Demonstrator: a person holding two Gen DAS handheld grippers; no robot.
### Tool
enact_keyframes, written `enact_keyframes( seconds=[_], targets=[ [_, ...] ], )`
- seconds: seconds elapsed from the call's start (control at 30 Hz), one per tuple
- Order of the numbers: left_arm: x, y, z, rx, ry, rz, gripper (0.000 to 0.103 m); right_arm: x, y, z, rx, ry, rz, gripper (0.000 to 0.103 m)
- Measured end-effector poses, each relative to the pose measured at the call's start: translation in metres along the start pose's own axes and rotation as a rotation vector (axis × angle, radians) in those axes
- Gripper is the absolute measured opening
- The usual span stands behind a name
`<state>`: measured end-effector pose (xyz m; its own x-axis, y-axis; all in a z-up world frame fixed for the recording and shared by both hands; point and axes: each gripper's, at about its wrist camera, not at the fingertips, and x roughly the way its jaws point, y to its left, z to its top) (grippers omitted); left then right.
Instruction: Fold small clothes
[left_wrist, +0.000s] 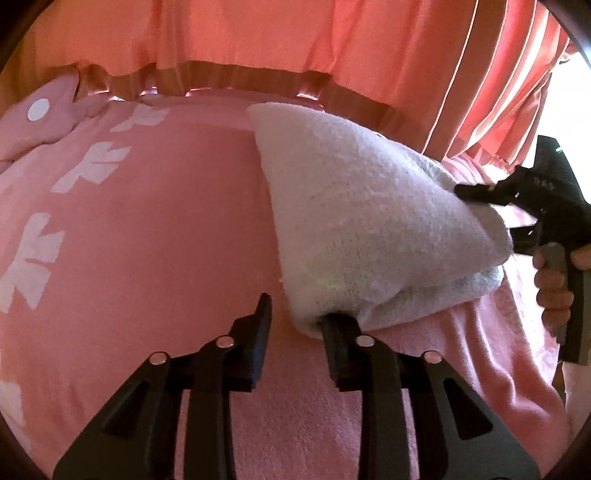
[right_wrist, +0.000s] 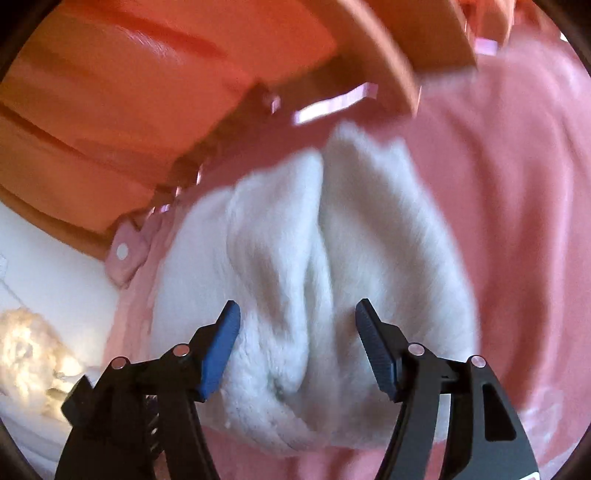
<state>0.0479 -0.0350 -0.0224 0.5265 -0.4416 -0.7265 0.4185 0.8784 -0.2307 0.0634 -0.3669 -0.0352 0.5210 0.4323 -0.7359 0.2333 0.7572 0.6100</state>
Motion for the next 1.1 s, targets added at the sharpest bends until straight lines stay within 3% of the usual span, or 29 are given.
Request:
enact_keyframes(
  seconds=[0.07,0.17,0.27,0.33,0.4,0.47,0.53,0.57,0.6,0.67,0.73,0.83,0.9,0.97,1.03,1.1],
  targets=[
    [0.001,0.000,0.000,-0.009,-0.003,0.000,0.031,0.014,0.008,-0.001,-0.043,-0.002,-0.037,0.066],
    [0.001,0.002,0.001,-0.012,-0.009,-0.005,0.031,0.018,0.038,0.004,-0.146,0.010,-0.109,0.033],
    [-0.001,0.000,0.001,-0.003,-0.014,-0.005,0.031,-0.020,0.080,0.010,-0.267,-0.111,-0.068,0.022],
    [-0.001,0.000,0.001,-0.005,-0.015,-0.026,0.032,-0.062,0.104,0.010,-0.307,-0.236,-0.002,0.021],
    [-0.004,-0.003,0.001,0.001,-0.031,-0.056,0.033,-0.080,0.104,0.002,-0.337,-0.302,-0.034,0.020],
    [-0.006,-0.010,0.002,0.029,-0.049,-0.055,0.033,-0.062,0.071,-0.001,-0.299,-0.269,-0.175,0.020],
    [-0.003,-0.011,0.002,0.035,-0.032,-0.068,0.033,-0.023,0.018,-0.005,-0.201,-0.138,-0.290,0.020],
    [-0.002,-0.011,0.001,0.027,-0.023,-0.086,0.035,-0.005,-0.007,-0.011,-0.153,-0.103,-0.289,0.021],
    [-0.002,-0.012,0.000,0.024,-0.019,-0.096,0.035,-0.008,-0.013,-0.014,-0.142,-0.135,-0.249,0.020],
    [-0.004,-0.016,-0.001,0.050,-0.027,-0.082,0.035,-0.014,-0.010,-0.011,-0.126,-0.152,-0.237,0.021],
    [-0.008,-0.017,-0.003,0.060,-0.036,-0.076,0.034,-0.010,0.003,-0.009,-0.171,-0.146,-0.282,0.022],
    [-0.035,-0.013,-0.006,0.038,-0.073,-0.148,0.035,-0.015,0.006,-0.011,-0.191,-0.148,-0.298,0.026],
    [-0.057,-0.010,-0.004,0.016,-0.118,-0.167,0.050,-0.030,0.002,-0.016,-0.178,-0.171,-0.295,0.030],
    [-0.077,-0.010,0.007,-0.015,-0.166,-0.171,0.058,-0.054,0.005,-0.019,-0.179,-0.235,-0.323,0.031],
    [-0.080,-0.018,0.020,-0.008,-0.170,-0.165,0.059,-0.075,0.023,-0.024,-0.209,-0.283,-0.304,0.032],
    [-0.069,-0.036,0.040,0.021,-0.157,-0.129,0.060,-0.082,0.048,-0.028,-0.267,-0.270,-0.234,0.032]
  ],
)
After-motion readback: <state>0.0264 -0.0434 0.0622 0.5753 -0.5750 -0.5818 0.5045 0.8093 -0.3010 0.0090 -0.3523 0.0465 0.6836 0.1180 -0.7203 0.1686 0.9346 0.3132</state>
